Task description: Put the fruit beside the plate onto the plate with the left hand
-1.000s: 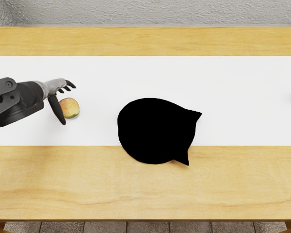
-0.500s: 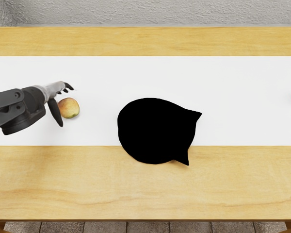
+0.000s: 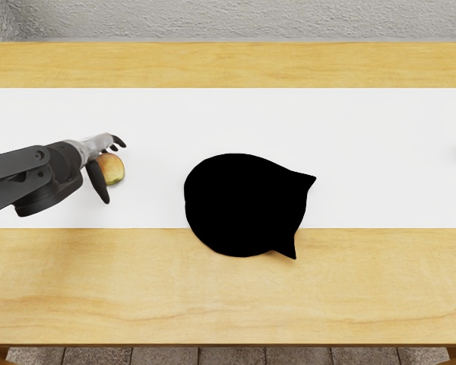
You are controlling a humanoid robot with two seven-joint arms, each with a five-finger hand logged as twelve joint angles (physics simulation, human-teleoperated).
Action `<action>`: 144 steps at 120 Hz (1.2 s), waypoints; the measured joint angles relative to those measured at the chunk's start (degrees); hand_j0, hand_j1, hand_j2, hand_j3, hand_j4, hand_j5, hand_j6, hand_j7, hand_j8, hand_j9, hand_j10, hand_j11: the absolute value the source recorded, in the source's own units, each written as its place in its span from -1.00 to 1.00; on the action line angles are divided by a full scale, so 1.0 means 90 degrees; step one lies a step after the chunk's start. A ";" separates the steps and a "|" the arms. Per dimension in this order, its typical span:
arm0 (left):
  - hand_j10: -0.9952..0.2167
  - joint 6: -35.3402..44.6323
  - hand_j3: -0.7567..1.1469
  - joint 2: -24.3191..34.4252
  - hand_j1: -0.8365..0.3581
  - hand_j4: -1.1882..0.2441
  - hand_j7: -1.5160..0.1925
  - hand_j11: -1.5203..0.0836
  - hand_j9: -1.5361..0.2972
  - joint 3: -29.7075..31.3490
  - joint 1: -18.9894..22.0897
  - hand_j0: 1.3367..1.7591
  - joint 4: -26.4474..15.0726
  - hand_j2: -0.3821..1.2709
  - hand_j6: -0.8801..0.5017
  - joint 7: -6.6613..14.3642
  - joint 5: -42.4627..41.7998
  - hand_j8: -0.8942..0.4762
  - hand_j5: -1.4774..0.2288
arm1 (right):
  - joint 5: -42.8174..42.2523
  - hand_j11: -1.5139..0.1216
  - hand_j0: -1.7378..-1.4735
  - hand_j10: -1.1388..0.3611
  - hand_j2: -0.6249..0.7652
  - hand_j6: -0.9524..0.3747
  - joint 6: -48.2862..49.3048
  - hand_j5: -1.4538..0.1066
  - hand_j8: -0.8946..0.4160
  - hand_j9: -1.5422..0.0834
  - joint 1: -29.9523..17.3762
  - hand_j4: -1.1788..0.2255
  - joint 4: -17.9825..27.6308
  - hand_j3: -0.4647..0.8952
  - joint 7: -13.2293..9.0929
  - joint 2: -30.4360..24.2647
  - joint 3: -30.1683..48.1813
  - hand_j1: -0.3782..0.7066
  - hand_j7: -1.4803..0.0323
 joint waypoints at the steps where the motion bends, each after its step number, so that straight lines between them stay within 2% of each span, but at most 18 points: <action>1: 0.31 0.0001 -0.20 0.0004 0.59 0.37 0.47 0.57 0.39 0.0000 0.0000 0.52 0.0000 -0.49 -0.02 0.0000 0.0000 0.01 0.43 | 0.0000 0.82 -0.40 0.49 -0.11 0.40 0.0000 0.83 0.33 0.86 0.0000 0.65 0.0000 -0.32 0.0000 0.0000 0.0000 -0.90 0.92; 89: 0.15 0.0008 -0.20 0.0019 0.40 0.24 0.33 0.42 0.26 0.0021 0.0010 0.52 0.0148 -0.46 -0.16 0.0000 0.0000 -0.13 0.28 | 0.0000 0.82 -0.40 0.49 -0.11 0.40 0.0000 0.83 0.33 0.86 0.0000 0.65 0.0000 -0.32 0.0000 0.0000 0.0000 -0.90 0.92; 94: 0.06 0.0007 -0.20 0.0003 0.29 0.17 0.25 0.33 0.18 0.0021 0.0029 0.52 0.0151 -0.45 -0.24 0.0000 -0.0032 -0.21 0.20 | 0.0001 0.82 -0.40 0.49 -0.11 0.40 0.0000 0.83 0.33 0.86 0.0000 0.65 0.0000 -0.32 0.0000 0.0000 0.0000 -0.90 0.92; 100: -0.12 0.0002 -0.20 0.0011 0.07 0.02 0.08 0.16 0.03 0.0013 0.0024 0.52 0.0171 -0.42 -0.30 0.0000 -0.0352 -0.37 0.04 | 0.0001 0.82 -0.40 0.49 -0.11 0.40 0.0000 0.83 0.33 0.86 0.0000 0.65 0.0000 -0.32 0.0000 0.0000 0.0000 -0.90 0.92; 105: -0.24 -0.0002 -0.20 0.0024 0.03 -0.02 -0.04 0.02 -0.09 0.0004 0.0002 0.51 0.0205 -0.32 -0.30 0.0001 -0.0639 -0.38 -0.08 | 0.0001 0.82 -0.40 0.49 -0.11 0.40 0.0000 0.83 0.33 0.86 0.0000 0.65 0.0000 -0.32 0.0000 0.0000 0.0000 -0.90 0.92; 119: -0.46 -0.0009 -0.20 0.0043 -0.13 0.17 -0.29 -0.25 -0.28 -0.0025 -0.0029 0.49 0.0258 -0.14 -0.07 0.0004 -0.1037 -0.18 -0.31 | 0.0001 0.82 -0.40 0.49 -0.11 0.40 0.0000 0.83 0.33 0.86 0.0000 0.65 0.0000 -0.32 0.0000 0.0000 0.0000 -0.90 0.92; 123: -0.50 -0.0014 -0.20 0.0071 -0.14 0.21 -0.34 -0.31 -0.35 -0.0074 -0.0034 0.48 0.0263 -0.17 -0.02 0.0001 -0.1108 -0.13 -0.37 | 0.0001 0.82 -0.40 0.49 -0.11 0.40 0.0000 0.83 0.33 0.86 0.0000 0.65 0.0000 -0.32 0.0000 0.0000 0.0000 -0.90 0.92; 134: -0.57 -0.0010 -0.20 0.0105 -0.13 0.25 -0.45 -0.43 -0.46 -0.0269 -0.0068 0.46 0.0272 -0.19 0.06 -0.0006 -0.1210 -0.11 -0.48 | 0.0002 0.82 -0.40 0.49 -0.11 0.40 0.0000 0.83 0.33 0.86 0.0000 0.65 0.0000 -0.32 0.0000 0.0000 0.0000 -0.90 0.92; 144: -0.61 -0.0008 -0.20 0.0106 -0.21 0.30 -0.50 -0.52 -0.53 -0.0516 -0.0068 0.44 0.0277 -0.09 0.11 -0.0007 -0.1231 -0.10 -0.54 | 0.0002 0.82 -0.40 0.49 -0.11 0.40 0.0000 0.83 0.33 0.86 0.0000 0.65 0.0000 -0.32 0.0000 0.0000 0.0000 -0.90 0.92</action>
